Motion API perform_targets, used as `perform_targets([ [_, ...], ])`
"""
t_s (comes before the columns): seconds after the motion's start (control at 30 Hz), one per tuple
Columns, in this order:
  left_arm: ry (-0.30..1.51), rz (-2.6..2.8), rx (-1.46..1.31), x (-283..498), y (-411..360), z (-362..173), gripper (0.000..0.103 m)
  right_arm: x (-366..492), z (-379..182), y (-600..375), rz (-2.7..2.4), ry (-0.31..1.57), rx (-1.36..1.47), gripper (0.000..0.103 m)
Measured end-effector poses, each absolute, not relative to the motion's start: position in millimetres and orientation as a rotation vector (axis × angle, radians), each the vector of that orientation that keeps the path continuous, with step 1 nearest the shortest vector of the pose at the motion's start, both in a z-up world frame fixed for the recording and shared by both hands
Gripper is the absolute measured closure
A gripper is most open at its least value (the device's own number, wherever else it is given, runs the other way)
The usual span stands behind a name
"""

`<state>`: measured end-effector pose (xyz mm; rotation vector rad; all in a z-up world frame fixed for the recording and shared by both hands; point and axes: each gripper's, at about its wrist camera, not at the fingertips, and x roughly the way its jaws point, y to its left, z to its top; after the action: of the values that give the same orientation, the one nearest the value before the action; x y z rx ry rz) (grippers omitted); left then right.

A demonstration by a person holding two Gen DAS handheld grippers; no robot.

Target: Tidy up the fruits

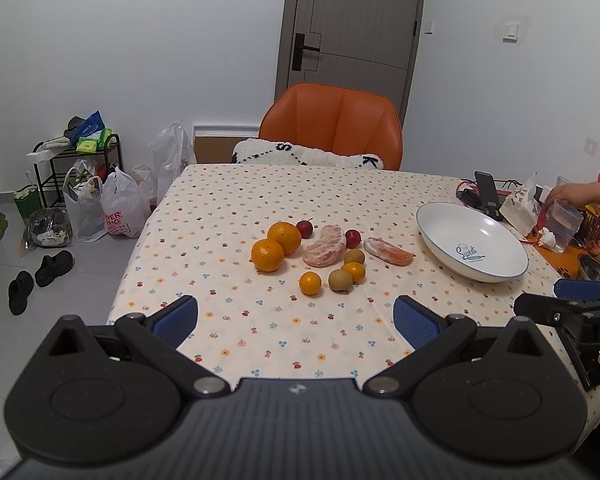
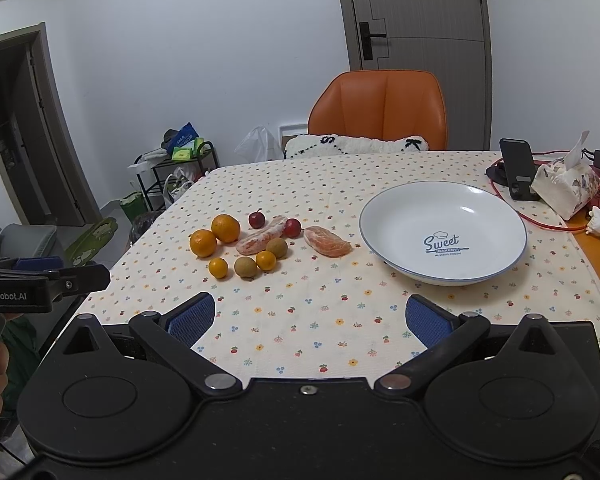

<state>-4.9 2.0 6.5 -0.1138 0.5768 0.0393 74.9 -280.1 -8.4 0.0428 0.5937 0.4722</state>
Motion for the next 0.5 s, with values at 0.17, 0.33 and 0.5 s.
perform_targets([
  [0.17,0.578,0.04,-0.114,-5.0,1.9,6.6,0.0,74.9,-8.6,-280.3,0.471,0.594,0.043,0.0],
  [0.33,0.577,0.04,-0.113,-5.2,2.2,6.9,0.0,74.9,-9.2,-280.4,0.471,0.595,0.042,0.0],
  [0.5,0.577,0.04,-0.113,-4.9,1.7,6.5,0.0,74.7,-9.7,-280.6,0.473,0.596,0.043,0.0],
])
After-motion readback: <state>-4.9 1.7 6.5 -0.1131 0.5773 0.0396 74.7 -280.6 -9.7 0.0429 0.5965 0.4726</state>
